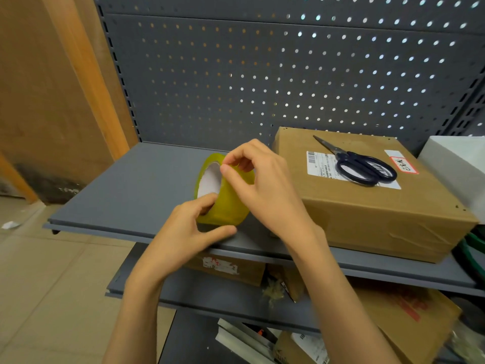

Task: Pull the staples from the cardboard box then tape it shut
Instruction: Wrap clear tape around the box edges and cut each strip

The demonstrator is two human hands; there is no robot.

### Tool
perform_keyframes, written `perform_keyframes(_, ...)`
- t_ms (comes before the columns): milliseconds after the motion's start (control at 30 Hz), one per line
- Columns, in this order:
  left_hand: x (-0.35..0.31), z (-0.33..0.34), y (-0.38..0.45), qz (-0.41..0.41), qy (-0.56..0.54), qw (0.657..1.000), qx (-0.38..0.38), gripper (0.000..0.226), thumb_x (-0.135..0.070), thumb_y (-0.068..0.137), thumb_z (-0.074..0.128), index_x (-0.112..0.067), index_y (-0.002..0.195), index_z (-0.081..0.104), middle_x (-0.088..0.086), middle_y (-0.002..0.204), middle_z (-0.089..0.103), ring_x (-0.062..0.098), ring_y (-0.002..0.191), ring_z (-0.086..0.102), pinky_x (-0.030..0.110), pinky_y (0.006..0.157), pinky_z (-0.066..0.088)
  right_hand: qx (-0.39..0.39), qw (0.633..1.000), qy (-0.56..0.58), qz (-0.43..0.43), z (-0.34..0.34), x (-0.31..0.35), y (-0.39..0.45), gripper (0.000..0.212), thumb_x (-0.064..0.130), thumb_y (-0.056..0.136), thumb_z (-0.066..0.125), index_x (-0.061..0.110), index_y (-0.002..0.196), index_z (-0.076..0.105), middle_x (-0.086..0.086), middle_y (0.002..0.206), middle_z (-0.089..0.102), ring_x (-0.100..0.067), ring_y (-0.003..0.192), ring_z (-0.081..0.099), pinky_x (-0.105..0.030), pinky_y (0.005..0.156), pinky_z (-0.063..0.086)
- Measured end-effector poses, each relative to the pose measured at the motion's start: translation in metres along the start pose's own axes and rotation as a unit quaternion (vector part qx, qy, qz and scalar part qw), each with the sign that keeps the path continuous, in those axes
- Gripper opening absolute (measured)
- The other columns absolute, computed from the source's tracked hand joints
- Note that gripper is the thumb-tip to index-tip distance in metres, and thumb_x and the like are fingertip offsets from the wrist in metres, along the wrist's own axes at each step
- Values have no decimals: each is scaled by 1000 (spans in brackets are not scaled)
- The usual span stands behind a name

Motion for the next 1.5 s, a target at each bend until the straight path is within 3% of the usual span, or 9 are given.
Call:
perform_keyframes(133, 8, 4, 1, 17, 43, 998, -34, 41, -53, 76, 63, -13, 85, 62, 0, 73, 62, 15, 69, 55, 33, 65, 44, -6, 1000, -16, -4, 1, -1, 1, 2, 15, 89, 61, 14, 88, 63, 7, 85, 55, -8, 79, 52, -24, 72, 44)
perform_keyframes(367, 0, 1, 2, 25, 44, 997, -57, 27, -40, 79, 68, -16, 90, 63, -1, 70, 61, 14, 62, 54, 19, 57, 41, -6, 1000, -16, -22, 5, 1, 1, 6, 14, 89, 61, 11, 89, 66, 4, 87, 59, -7, 80, 54, -23, 73, 45)
perform_keyframes(567, -3, -2, 3, 27, 11, 998, -54, 35, -50, 77, 63, -19, 93, 63, 7, 76, 65, 22, 67, 59, 32, 61, 47, 1, 1000, -13, -24, 6, 3, 0, 8, 14, 89, 61, 10, 92, 67, 2, 90, 60, -7, 81, 54, -20, 73, 45)
perform_keyframes(733, -7, -3, 5, 23, -11, 998, -54, 28, -47, 80, 66, -24, 94, 63, -3, 77, 67, 10, 69, 62, 18, 59, 47, 5, 1000, -14, -21, 6, 4, 0, 9, 15, 89, 60, 12, 94, 67, 3, 92, 61, -6, 84, 55, -18, 74, 44)
perform_keyframes(900, -5, -2, 6, 24, -25, 999, -41, 33, -49, 75, 60, -24, 96, 63, -1, 81, 67, 13, 71, 63, 25, 63, 51, 15, 1000, -5, -13, 4, 4, 2, 7, 14, 89, 60, 12, 92, 66, 5, 88, 59, -5, 81, 53, -16, 73, 43)
perform_keyframes(967, -7, -2, 5, 24, -36, 999, -33, 27, -46, 77, 61, -27, 97, 61, -6, 81, 67, 9, 71, 63, 20, 62, 50, 18, 1000, -6, -13, 5, 5, 1, 7, 13, 89, 60, 11, 92, 66, 4, 89, 59, -6, 83, 54, -19, 74, 45)
perform_keyframes(1067, -11, 3, 5, 21, -52, 998, -28, 19, -22, 88, 62, -35, 99, 53, -24, 76, 64, -4, 66, 58, 7, 57, 41, 16, 1000, -8, -14, 8, 8, 0, 10, 11, 89, 59, 11, 94, 67, 2, 91, 60, -10, 86, 55, -26, 76, 46)
perform_keyframes(1300, -15, 11, 9, 42, -63, 997, -32, 44, -16, 91, 52, -47, 118, 37, -41, 106, 55, -12, 103, 55, 4, 78, 41, 1, 999, -39, -19, 10, 11, -1, 15, 11, 90, 56, 12, 95, 69, 3, 93, 58, -6, 80, 53, -21, 72, 43)
perform_keyframes(1500, -11, 12, 10, 48, -53, 997, -34, 45, -15, 92, 53, -44, 122, 36, -25, 112, 59, -6, 108, 56, 10, 84, 44, -16, 998, -47, -33, 11, 10, -3, 16, 10, 89, 57, 11, 96, 71, 1, 90, 58, -8, 78, 54, -24, 70, 46)
Point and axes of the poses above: each hand's wrist, its own y-axis towards the middle knuckle, its own z-axis out of the palm, x = y × z, the point moved 2 cm from there along y, towards the middle knuckle
